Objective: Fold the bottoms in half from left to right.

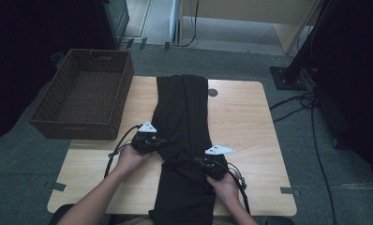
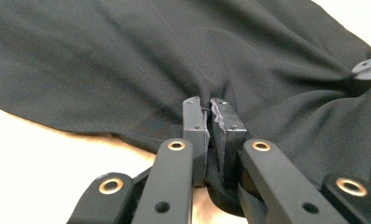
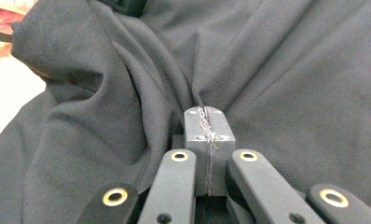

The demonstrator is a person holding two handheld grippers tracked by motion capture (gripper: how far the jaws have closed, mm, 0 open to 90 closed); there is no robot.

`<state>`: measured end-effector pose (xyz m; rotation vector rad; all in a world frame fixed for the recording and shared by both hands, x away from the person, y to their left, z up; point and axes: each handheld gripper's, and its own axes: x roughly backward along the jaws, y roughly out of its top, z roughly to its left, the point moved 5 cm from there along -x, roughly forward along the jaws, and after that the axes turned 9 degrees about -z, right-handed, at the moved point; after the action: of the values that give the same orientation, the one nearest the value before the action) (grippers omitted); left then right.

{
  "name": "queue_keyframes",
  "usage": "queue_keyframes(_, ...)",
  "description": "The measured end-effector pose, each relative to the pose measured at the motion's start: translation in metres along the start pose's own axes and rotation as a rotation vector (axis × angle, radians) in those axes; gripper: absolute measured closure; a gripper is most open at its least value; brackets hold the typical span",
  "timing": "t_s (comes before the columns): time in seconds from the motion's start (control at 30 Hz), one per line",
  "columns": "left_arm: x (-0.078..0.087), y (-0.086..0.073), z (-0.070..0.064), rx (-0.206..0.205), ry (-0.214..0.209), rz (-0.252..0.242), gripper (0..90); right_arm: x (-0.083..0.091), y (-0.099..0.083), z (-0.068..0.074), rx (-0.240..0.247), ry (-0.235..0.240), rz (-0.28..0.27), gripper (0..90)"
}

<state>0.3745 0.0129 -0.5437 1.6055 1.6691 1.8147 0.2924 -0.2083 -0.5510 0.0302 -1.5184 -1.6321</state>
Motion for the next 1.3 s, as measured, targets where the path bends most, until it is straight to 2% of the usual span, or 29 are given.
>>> queue_keyframes(0.03,0.001,-0.001,-0.002,0.005,-0.003,0.000,86.0,0.003,-0.001,0.002,0.002,0.001,0.000,90.0)
queue_keyframes(0.13,0.009,-0.009,-0.014,-0.022,-0.017,0.032,86.0,0.010,-0.009,0.012,-0.002,0.017,0.019,90.0)
queue_keyframes(0.2,0.013,-0.011,-0.017,-0.034,-0.009,0.036,85.9,0.013,-0.016,0.020,0.030,0.031,0.014,89.3)
queue_keyframes(0.23,0.015,-0.011,-0.016,-0.034,-0.003,0.033,85.8,0.014,-0.017,0.022,0.072,0.029,0.009,85.8)
queue_keyframes(0.27,0.016,-0.012,-0.013,-0.019,-0.002,0.034,85.8,0.013,-0.015,0.023,0.100,0.026,0.012,79.9)
queue_keyframes(0.3,0.015,-0.013,-0.011,-0.005,-0.002,0.032,85.8,0.013,-0.011,0.022,0.116,0.032,-0.008,71.9)
queue_keyframes(0.33,0.015,-0.014,-0.009,0.001,-0.003,0.035,85.9,0.012,-0.008,0.020,0.116,0.031,-0.029,68.0)
queue_keyframes(0.4,0.014,-0.015,-0.010,-0.015,0.003,0.035,85.8,0.009,0.003,0.013,0.106,0.020,-0.063,63.7)
queue_keyframes(0.53,0.013,-0.015,-0.010,-0.021,0.003,0.033,85.7,0.001,0.020,-0.002,0.112,-0.014,-0.112,58.8)
queue_keyframes(0.67,0.014,-0.017,-0.011,-0.011,0.011,0.019,85.5,-0.017,0.033,-0.020,0.112,-0.054,-0.132,53.5)
queue_keyframes(0.73,0.014,-0.018,-0.010,0.000,0.014,0.009,85.4,-0.032,0.040,-0.029,0.083,-0.068,-0.138,49.6)
queue_keyframes(0.77,0.014,-0.018,-0.011,0.006,0.016,0.003,85.4,-0.038,0.044,-0.034,0.063,-0.074,-0.129,48.2)
queue_keyframes(0.83,0.014,-0.019,-0.011,0.005,0.021,-0.002,85.4,-0.048,0.053,-0.041,0.055,-0.088,-0.131,44.9)
queue_keyframes(0.93,0.014,-0.019,-0.012,0.001,0.029,-0.012,85.4,-0.063,0.065,-0.050,0.088,-0.129,-0.123,41.8)
queue_keyframes(1.0,0.014,-0.019,-0.012,0.004,0.032,-0.016,85.4,-0.074,0.073,-0.056,0.109,-0.159,-0.092,40.0)
queue_keyframes(1.13,0.014,-0.020,-0.013,0.006,0.039,-0.025,85.2,-0.088,0.084,-0.061,0.160,-0.198,-0.077,42.9)
queue_keyframes(1.2,0.014,-0.021,-0.013,0.001,0.039,-0.033,85.0,-0.094,0.086,-0.064,0.154,-0.174,-0.053,42.9)
queue_keyframes(1.3,0.014,-0.021,-0.013,-0.004,0.046,-0.032,85.0,-0.101,0.085,-0.066,0.180,-0.180,-0.013,41.7)
